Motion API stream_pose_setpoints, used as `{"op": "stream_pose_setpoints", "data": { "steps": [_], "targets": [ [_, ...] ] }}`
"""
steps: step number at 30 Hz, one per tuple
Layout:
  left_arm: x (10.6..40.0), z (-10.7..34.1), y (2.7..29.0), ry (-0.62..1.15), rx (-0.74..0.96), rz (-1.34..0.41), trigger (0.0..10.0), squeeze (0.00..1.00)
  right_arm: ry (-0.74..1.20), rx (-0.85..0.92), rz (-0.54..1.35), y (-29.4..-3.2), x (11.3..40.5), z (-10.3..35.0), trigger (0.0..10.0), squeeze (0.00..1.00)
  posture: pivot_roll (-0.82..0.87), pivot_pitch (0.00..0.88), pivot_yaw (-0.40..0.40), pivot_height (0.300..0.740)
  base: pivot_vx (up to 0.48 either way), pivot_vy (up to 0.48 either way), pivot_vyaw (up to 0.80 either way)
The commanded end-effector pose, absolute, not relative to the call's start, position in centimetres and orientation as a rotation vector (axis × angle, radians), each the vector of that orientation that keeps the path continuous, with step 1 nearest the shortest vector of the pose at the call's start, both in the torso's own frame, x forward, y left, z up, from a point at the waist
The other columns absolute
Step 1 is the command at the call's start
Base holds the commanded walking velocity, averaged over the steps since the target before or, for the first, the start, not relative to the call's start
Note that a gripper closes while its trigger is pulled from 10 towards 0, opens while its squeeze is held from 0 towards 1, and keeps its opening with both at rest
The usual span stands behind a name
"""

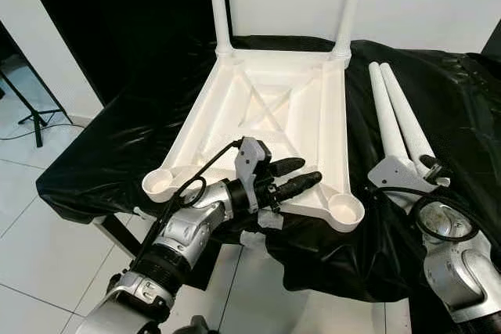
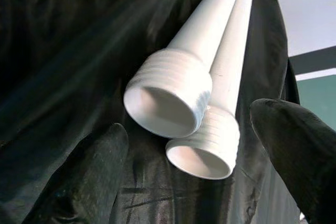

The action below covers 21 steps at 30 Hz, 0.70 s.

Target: Building children table

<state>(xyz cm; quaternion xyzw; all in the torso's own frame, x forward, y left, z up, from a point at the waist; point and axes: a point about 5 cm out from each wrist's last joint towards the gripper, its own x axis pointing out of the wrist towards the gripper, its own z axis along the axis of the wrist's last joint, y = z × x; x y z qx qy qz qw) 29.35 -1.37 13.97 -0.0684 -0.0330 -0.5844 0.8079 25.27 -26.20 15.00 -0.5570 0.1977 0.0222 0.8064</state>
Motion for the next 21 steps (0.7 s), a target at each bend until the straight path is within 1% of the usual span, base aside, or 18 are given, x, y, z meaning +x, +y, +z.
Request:
{"op": "stream_pose_setpoints", "data": {
  "steps": [1,4,13,21],
  "targets": [
    [29.2,13.6,-1.3,-0.054,-0.130,-1.253,10.0,0.00,0.435,-1.231,0.054,-26.6,25.5,14.7,10.0,0.00,0.08,0.000,0.013,0.740,0.000,0.000,0.00],
    [29.1,13.5,-1.3,-0.053,-0.126,-1.252,10.0,0.00,0.443,-1.263,0.046,-27.1,26.0,14.3,10.0,0.00,0.08,0.000,0.011,0.740,0.000,0.000,0.00],
    [29.1,13.4,-0.9,-0.056,-0.117,-1.235,10.0,0.00,0.409,-1.312,0.020,-27.6,27.9,14.6,10.0,0.00,0.11,0.000,0.003,0.740,0.000,0.000,0.00],
    [28.9,13.3,-1.0,-0.056,-0.118,-1.239,10.0,0.00,0.400,-1.331,0.027,-27.7,28.6,13.9,10.0,0.00,0.12,0.000,0.002,0.740,0.000,0.000,0.00]
  ]
}}
